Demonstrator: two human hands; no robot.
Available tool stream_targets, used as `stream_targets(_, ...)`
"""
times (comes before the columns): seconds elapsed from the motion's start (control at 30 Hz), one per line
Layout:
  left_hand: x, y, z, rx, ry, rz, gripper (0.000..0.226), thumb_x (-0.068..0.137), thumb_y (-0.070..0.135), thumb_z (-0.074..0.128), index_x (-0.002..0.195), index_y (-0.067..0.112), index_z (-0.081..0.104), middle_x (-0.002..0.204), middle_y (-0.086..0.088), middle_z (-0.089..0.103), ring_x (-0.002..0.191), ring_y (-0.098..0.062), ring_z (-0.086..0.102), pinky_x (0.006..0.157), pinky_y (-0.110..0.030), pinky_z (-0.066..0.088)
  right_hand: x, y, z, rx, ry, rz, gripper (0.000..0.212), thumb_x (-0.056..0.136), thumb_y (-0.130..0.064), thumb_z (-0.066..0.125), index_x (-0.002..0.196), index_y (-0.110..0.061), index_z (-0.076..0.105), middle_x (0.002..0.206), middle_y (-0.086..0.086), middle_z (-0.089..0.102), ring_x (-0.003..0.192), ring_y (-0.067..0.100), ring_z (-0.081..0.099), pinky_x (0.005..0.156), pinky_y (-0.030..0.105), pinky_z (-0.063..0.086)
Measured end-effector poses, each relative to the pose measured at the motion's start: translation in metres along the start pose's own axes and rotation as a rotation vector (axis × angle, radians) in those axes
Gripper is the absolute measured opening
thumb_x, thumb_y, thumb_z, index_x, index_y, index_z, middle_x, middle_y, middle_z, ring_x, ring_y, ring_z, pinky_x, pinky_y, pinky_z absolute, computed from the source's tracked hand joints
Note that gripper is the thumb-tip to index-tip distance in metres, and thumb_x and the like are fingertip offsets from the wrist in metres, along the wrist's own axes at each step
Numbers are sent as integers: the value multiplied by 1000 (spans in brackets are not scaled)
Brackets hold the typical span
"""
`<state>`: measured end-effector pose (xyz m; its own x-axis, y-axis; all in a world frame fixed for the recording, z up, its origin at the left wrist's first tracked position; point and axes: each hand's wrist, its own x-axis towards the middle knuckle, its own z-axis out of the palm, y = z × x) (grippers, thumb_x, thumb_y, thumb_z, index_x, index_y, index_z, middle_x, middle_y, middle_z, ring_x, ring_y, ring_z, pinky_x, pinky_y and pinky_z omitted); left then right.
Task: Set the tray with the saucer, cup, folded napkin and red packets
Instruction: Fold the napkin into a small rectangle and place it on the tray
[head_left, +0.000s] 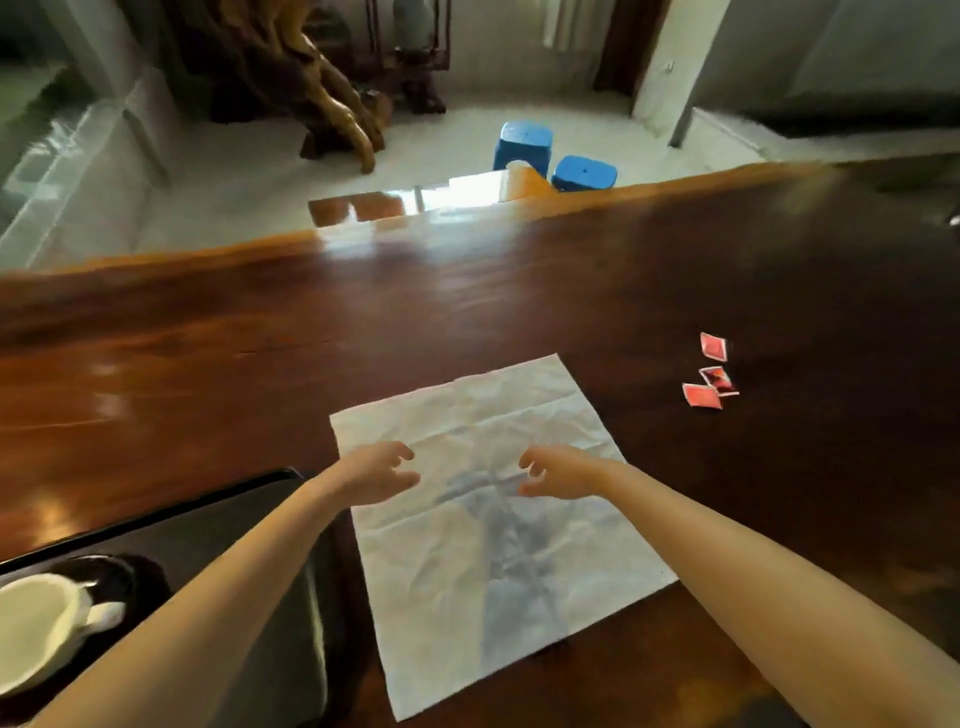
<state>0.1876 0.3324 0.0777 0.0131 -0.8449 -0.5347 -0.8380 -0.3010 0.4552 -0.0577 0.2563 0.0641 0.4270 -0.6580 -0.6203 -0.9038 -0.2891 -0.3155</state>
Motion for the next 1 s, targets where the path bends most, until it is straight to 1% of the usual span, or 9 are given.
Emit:
stream_targets(0.27,31,45,122,-18,153,-129,42,84,30,59,124,16,55,127,-7,58,114,-23,55,90,-30,44,10,123,15,-131,-18,-36,46,92,-29,53,134,-12,44,139,8,47,125,27,47,100,33,39)
stream_targets(0.37,6,41,178,103,210,-96,52,80,36,64,128,21,49,130,-3,50,119,-24,50,94,-33,45,4,150,30,-302,-45,-157,51,91,-37,52,135,-13,41,140,9,39,124,30,42,100,41,41)
stream_targets(0.47,-19,34,218,272,212,-47,74,63,46,78,127,26,47,134,-11,52,118,-32,56,91,-41,50,-6,166,42,-455,-36,-288,66,88,-47,53,140,-12,32,147,12,27,131,33,30,105,41,35)
stream_targets(0.53,-29,27,236,376,166,-36,91,55,56,78,133,26,42,138,-12,49,125,-34,48,89,-46,50,-12,173,51,-546,-27,-348,82,83,-57,53,144,-11,23,152,17,17,137,38,20,110,44,28)
stream_targets(0.63,-35,20,246,484,169,-8,101,60,62,72,144,25,30,151,-10,31,140,-30,16,98,-50,41,-16,181,69,-709,8,-357,96,79,-59,55,147,-7,12,154,26,4,141,45,8,113,52,20)
stream_targets(0.73,-35,20,250,553,174,-9,100,62,68,65,144,20,31,159,-12,-4,144,-31,-3,109,-52,27,-16,181,79,-718,43,-294,84,68,-47,70,134,-3,43,144,31,34,129,48,37,99,54,40)
stream_targets(0.8,-33,24,253,573,127,-37,105,62,75,58,145,17,29,157,-15,-4,142,-35,2,112,-54,14,-9,183,84,-751,108,-287,62,63,-33,76,115,-3,58,127,29,53,110,44,56,82,49,53)
stream_targets(0.9,-33,26,253,557,107,-63,103,65,75,55,146,18,27,157,-16,3,142,-36,3,110,-49,-1,0,186,86,-711,218,-340,44,63,-7,73,103,-3,57,110,24,59,84,38,59,67,46,54)
stream_targets(1.0,-28,20,245,477,127,-52,82,79,74,37,144,24,31,159,-12,0,144,-26,-13,111,-46,-2,3,188,83,-716,279,-398,43,60,-1,73,100,-2,57,101,19,60,75,33,55,60,42,52)
